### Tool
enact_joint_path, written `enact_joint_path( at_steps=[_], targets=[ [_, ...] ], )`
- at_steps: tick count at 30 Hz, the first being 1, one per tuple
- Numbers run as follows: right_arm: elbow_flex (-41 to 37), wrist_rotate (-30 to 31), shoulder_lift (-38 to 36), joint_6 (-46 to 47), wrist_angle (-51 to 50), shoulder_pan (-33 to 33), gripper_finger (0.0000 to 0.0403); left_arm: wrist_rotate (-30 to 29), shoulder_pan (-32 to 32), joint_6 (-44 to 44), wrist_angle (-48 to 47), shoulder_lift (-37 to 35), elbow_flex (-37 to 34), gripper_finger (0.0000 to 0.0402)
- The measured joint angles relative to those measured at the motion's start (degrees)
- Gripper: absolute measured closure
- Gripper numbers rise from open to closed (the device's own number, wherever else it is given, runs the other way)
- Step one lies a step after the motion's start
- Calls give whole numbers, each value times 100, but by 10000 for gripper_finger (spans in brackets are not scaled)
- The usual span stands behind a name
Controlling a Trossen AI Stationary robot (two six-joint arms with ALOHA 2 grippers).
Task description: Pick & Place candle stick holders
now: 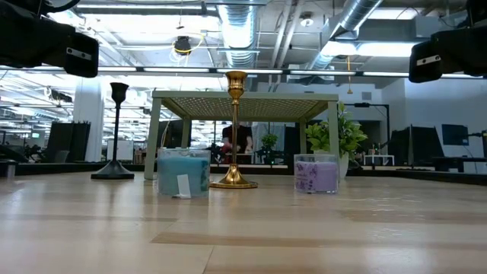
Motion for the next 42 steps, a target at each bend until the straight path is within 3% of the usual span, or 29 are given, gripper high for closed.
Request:
enact_joint_path(
  at_steps=[42],
  targets=[
    [-1,0,2,-4,149,0,403,1,0,-15,179,-1,1,389]
  ],
)
